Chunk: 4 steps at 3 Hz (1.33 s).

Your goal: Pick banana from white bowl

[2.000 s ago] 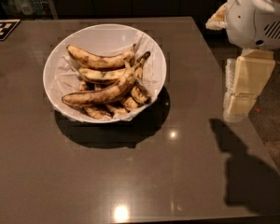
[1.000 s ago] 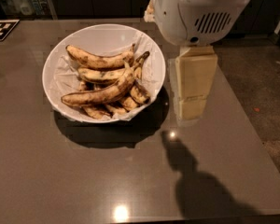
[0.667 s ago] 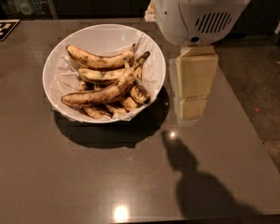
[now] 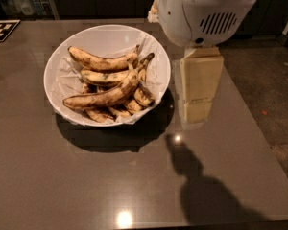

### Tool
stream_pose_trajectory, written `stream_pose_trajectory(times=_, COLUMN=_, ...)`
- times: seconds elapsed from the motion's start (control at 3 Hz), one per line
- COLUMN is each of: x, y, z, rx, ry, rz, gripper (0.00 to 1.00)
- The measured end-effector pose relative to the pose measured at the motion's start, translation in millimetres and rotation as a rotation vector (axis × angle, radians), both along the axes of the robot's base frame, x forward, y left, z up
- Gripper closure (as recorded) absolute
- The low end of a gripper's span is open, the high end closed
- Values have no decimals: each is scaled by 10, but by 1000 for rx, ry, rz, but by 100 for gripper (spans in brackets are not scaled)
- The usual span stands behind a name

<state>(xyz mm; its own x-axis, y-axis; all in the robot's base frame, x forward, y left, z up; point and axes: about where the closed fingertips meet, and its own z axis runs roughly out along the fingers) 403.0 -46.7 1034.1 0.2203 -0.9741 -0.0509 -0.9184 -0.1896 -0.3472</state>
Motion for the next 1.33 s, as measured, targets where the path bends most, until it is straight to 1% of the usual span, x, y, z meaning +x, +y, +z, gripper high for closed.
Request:
stream_pose_trajectory(times=0.33, x=130, y=450, z=-78, rx=-24, ry=-11, rz=77, gripper=0)
stream_pose_trajectory(times=0.67, x=137, y=594, z=-29, rx=-21, ry=-34, rz=106, gripper=0)
stream_pose_trajectory(times=1.0, x=136, y=595, z=-27, rx=-20, ry=-35, rz=106, gripper=0)
stream_pose_trajectory(times=1.33, x=212, y=802, z=42, rx=22, ry=-46, rz=134, gripper=0)
